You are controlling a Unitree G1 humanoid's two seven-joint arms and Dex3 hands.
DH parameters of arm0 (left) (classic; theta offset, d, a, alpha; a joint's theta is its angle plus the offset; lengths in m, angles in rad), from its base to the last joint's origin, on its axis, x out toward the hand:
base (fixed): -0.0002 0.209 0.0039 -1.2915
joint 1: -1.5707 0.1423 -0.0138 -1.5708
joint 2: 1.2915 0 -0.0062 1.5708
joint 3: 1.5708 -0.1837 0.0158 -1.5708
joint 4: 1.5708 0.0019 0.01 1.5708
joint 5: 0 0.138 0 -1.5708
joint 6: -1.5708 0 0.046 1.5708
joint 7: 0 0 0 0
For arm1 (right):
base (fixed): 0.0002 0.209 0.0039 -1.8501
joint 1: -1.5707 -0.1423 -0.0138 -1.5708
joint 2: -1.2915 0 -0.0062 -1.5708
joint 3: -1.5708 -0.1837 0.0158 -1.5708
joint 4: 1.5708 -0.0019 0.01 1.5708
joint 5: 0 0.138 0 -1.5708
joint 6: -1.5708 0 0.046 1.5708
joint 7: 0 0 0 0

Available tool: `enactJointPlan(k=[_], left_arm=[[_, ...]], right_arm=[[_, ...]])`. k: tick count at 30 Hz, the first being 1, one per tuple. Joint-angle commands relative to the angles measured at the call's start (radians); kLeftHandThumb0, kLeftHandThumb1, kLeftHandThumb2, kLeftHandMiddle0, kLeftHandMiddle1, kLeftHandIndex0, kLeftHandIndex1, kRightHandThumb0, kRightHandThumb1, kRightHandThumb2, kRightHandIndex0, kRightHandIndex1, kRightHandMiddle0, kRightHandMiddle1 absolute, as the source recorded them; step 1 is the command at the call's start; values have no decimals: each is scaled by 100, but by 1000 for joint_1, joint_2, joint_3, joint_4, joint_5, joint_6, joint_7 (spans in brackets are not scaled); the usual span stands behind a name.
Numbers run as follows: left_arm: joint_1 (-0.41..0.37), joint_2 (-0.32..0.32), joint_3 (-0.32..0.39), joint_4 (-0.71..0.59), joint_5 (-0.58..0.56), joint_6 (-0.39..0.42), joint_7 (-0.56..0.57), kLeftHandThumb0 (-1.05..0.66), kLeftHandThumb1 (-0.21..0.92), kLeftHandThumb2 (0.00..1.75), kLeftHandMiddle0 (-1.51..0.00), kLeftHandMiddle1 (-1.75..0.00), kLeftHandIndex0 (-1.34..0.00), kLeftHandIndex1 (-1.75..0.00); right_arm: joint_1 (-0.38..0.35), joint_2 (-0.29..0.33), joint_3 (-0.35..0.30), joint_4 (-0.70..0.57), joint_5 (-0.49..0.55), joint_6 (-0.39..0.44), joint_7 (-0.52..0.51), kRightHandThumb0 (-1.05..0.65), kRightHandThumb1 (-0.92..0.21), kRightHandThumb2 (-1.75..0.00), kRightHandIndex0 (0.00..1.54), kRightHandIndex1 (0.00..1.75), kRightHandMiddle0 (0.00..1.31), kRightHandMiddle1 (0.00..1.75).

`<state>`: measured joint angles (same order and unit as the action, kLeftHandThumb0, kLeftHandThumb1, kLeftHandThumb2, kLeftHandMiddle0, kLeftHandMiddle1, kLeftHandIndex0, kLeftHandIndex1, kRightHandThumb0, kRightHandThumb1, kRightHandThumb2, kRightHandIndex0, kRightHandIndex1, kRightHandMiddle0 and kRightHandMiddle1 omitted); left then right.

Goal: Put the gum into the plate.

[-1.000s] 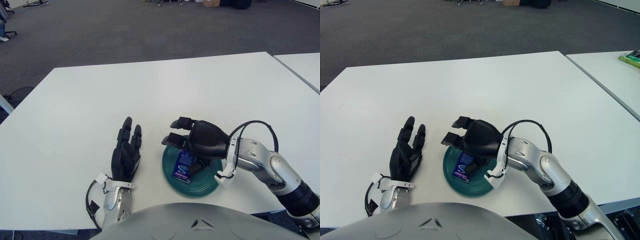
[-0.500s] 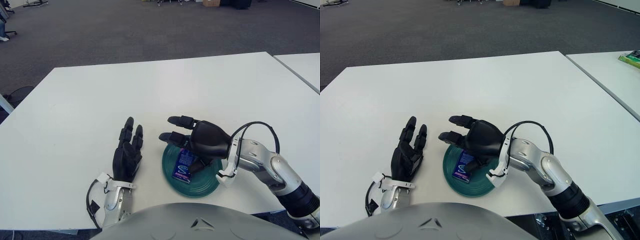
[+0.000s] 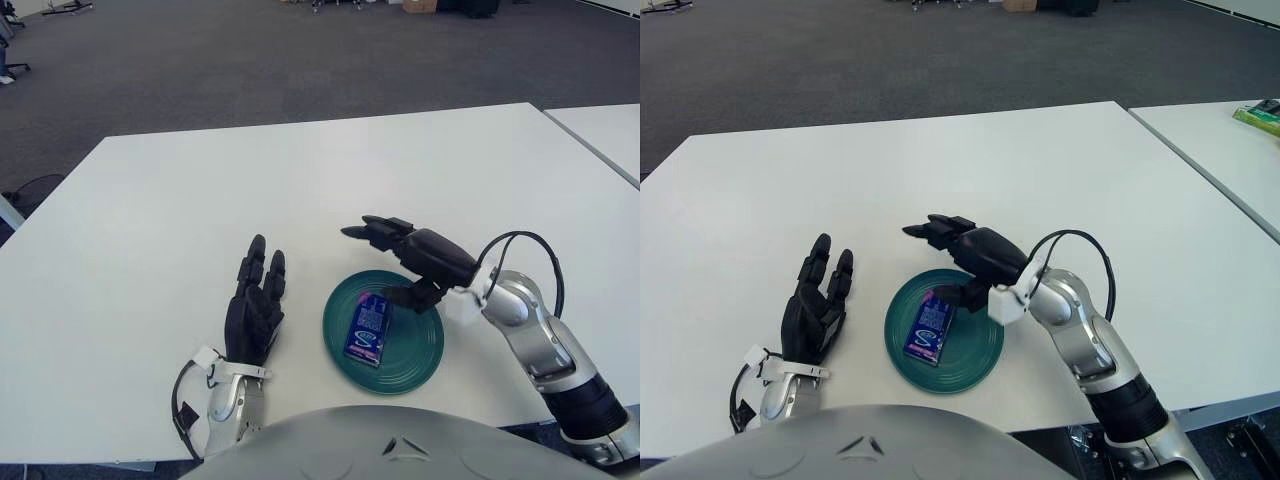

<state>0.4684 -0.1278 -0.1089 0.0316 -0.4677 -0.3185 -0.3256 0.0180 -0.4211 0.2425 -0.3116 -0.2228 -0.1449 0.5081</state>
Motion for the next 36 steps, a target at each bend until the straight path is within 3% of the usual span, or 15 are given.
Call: enactJointPlan(k=[1,8,12,22,24,28,36], left_arm=[[25,-52,25,87,-20,16,11,-105,92,79,0,0,-5,-4],[33,-34,31,72,-16,16,7,-105,92,79,0,0,-6,-6],[30,-37,40,65,-18,10,11,-105,92,76,-1,0,-3,-16],[39,-24,50,52,-10,-12,3,-101,92,71,-7,-1,0,-33],[42,-18,51,50,4,-19,7,-101,92,72,-7,-1,0,-33],[44,-12,55,50,17,-25,12,-100,92,74,-8,-1,0,-34],[46,7,74,61,35,-33,6,-100,92,77,-7,-1,0,-35]], right_arm=[[28,159,-103,26,381,279,17,-105,-92,-101,2,0,0,12],[136,260,-159,-2,469,338,-106,-105,-92,-109,0,0,0,1],[147,304,-195,62,432,279,-191,-105,-92,-109,0,0,1,1],[120,281,-302,334,369,38,-237,-105,-92,-106,0,0,7,5],[116,276,-312,371,364,7,-240,-105,-92,-106,0,0,3,15],[115,269,-326,409,362,-25,-240,-105,-92,-107,0,0,1,25],[132,273,-349,458,372,-36,-251,-105,-92,-106,0,0,0,22]])
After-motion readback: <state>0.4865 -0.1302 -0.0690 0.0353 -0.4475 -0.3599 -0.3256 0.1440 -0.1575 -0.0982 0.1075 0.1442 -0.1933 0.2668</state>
